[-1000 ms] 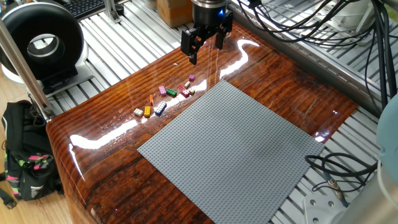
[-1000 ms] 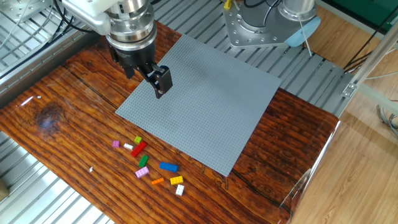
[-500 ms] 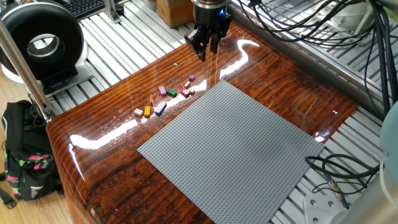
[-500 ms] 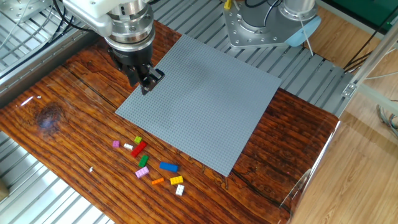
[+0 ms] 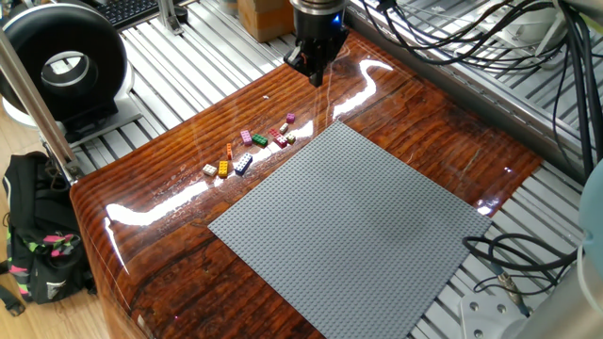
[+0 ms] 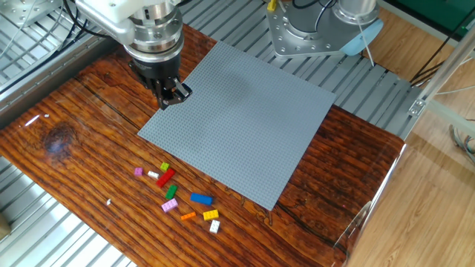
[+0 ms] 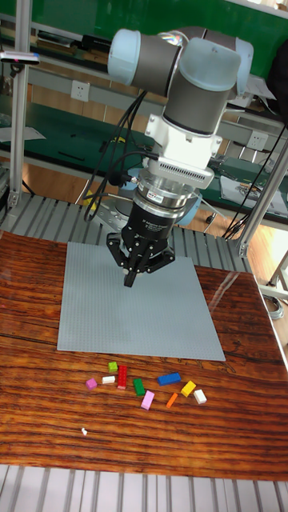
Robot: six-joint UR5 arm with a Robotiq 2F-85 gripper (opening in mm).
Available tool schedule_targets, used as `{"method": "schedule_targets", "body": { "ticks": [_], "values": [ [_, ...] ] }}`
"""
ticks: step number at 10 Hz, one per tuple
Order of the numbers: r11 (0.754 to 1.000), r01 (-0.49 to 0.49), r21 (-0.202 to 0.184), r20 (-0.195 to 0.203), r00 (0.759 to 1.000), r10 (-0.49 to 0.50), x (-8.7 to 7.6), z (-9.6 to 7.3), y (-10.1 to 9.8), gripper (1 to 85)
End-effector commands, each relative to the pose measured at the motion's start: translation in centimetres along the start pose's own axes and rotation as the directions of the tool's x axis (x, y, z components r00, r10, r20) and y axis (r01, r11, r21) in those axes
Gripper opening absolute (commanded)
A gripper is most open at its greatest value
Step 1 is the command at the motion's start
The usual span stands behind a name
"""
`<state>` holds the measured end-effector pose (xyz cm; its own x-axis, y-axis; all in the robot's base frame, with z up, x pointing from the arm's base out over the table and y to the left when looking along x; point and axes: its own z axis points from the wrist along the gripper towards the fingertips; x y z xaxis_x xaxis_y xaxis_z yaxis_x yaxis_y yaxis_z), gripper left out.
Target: Build with small Lego blocks
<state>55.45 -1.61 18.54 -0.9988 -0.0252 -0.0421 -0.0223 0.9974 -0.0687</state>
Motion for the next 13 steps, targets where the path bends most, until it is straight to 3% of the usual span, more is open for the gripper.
{"method": "schedule_targets", "body": {
  "ticks": [1,3,6,8,9,11,13],
  "values": [
    [1.0,-0.006,-0.007,0.007,1.0,0.006,-0.2,0.6,0.0,2.0],
    [1.0,-0.012,-0.013,0.057,0.998,0.013,-1.3,1.9,0.5,2.0],
    [0.995,-0.02,-0.1,0.094,0.995,0.03,-2.3,1.8,2.5,2.0],
    [0.992,-0.03,-0.119,0.106,0.993,0.043,-2.5,2.0,3.3,2.0],
    [0.992,-0.039,-0.119,0.11,0.993,0.052,-2.3,2.7,4.0,2.0],
    [0.997,-0.019,-0.078,0.164,0.986,0.031,-2.0,5.1,4.4,2.0],
    [0.994,-0.005,-0.11,0.156,0.988,0.022,-1.4,5.4,5.7,2.0]
  ]
}}
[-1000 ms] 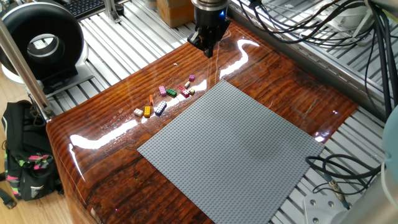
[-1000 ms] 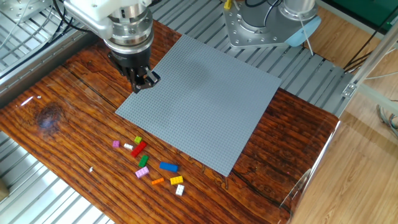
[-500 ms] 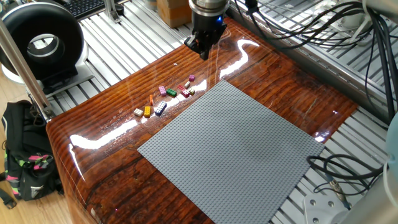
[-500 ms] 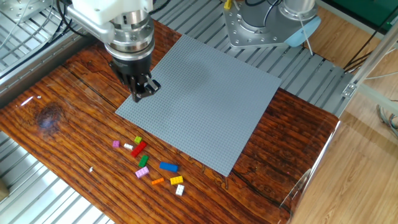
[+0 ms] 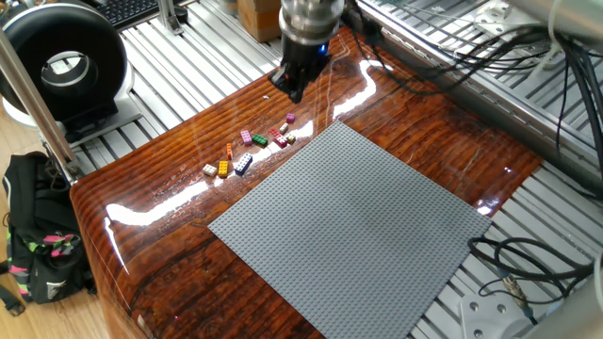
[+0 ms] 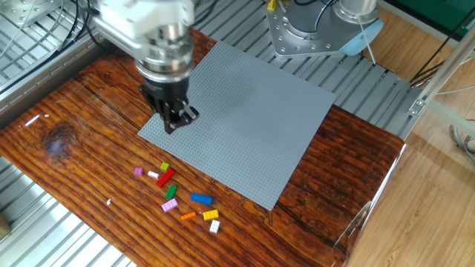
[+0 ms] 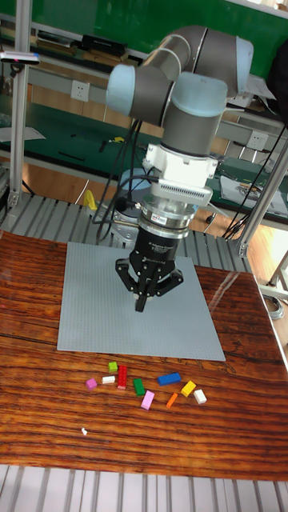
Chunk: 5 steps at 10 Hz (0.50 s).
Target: Build with small Lego blocks
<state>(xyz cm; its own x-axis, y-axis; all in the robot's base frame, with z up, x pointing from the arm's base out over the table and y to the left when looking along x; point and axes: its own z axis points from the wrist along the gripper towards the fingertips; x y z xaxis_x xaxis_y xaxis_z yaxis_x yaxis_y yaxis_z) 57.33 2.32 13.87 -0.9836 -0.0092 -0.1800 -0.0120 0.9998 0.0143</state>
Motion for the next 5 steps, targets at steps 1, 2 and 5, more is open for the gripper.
{"method": "schedule_targets", "body": {
  "ticks": [1,2,5],
  "values": [
    [0.999,0.008,-0.043,0.024,1.0,-0.007,0.4,1.0,1.8,2.0],
    [0.999,0.012,-0.041,0.04,0.999,-0.01,-0.1,0.9,1.8,2.0],
    [0.996,-0.04,-0.076,0.044,0.998,0.043,0.1,1.1,3.0,2.0]
  ]
}}
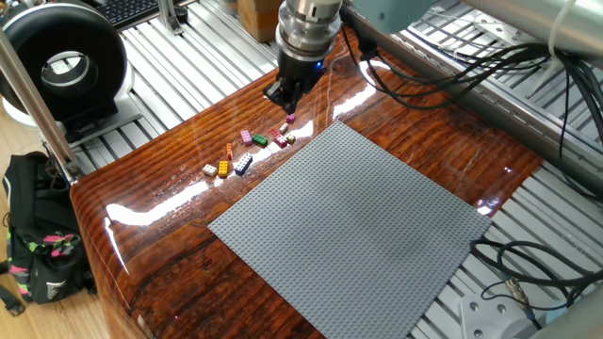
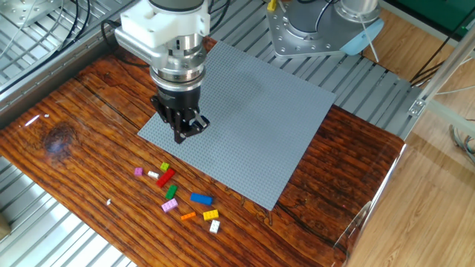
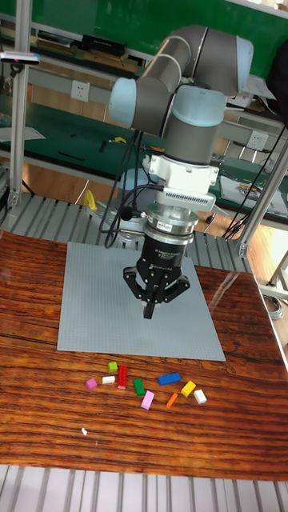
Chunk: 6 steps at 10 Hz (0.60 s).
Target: Build with small Lego blocks
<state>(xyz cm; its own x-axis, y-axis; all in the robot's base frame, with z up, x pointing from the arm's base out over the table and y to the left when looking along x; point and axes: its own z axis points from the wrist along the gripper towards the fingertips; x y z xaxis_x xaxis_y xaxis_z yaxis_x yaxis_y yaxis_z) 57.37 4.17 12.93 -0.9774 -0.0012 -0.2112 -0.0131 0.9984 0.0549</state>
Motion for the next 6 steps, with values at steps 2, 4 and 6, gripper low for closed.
{"method": "schedule_targets", "body": {
  "ticks": [2,4,6],
  "values": [
    [0.998,-0.046,-0.036,0.007,0.999,0.046,0.2,0.2,1.4,2.0],
    [1.0,-0.014,-0.027,-0.053,0.999,0.013,1.7,0.1,1.3,2.0],
    [0.998,0.042,0.048,-0.073,0.997,-0.039,2.5,0.2,0.1,2.0]
  ]
}}
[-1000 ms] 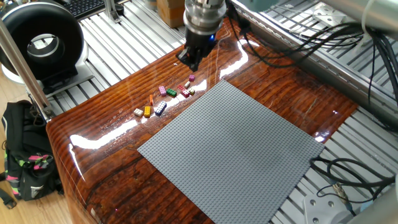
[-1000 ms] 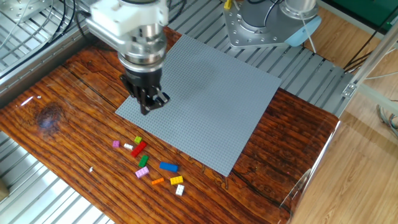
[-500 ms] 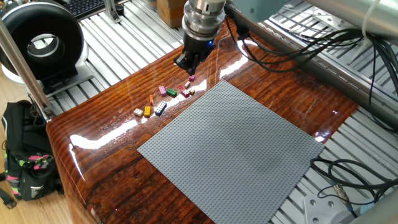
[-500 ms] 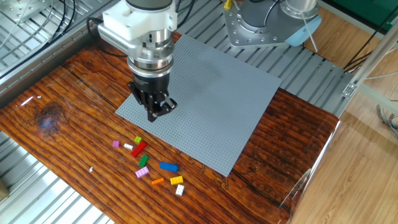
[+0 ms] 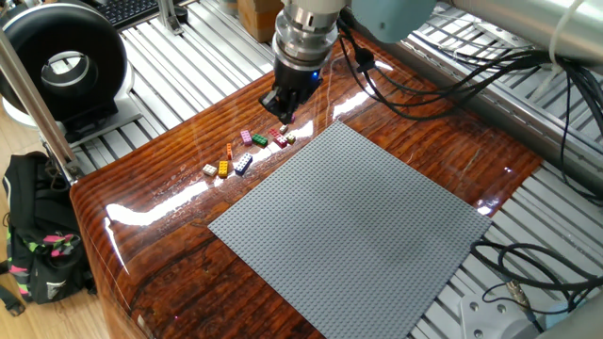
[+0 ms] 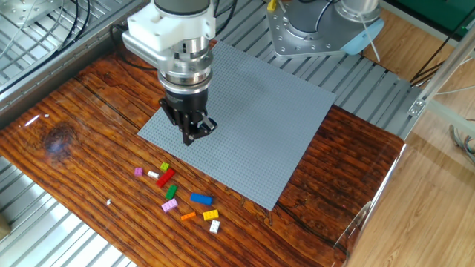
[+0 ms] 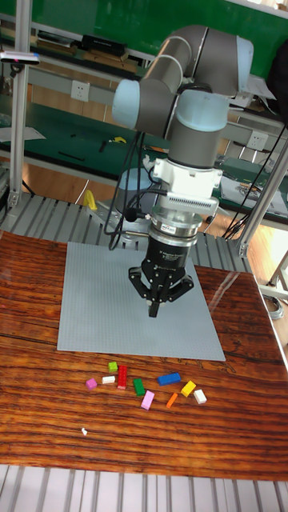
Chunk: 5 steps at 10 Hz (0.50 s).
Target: Build with small Lego blocks
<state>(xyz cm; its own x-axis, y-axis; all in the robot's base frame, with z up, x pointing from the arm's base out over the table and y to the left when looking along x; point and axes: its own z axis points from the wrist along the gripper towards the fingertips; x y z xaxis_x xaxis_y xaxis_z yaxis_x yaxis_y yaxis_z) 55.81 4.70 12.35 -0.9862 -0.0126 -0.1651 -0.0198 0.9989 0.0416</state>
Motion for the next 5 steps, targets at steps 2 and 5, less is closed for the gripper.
{"method": "schedule_targets", "body": {
  "ticks": [2,5],
  "values": [
    [0.998,0.026,0.052,-0.041,0.999,-0.024,1.2,-0.1,-0.8,2.0],
    [0.995,0.051,0.09,-0.06,0.997,-0.046,1.6,-0.2,-1.8,1.7]
  ]
}}
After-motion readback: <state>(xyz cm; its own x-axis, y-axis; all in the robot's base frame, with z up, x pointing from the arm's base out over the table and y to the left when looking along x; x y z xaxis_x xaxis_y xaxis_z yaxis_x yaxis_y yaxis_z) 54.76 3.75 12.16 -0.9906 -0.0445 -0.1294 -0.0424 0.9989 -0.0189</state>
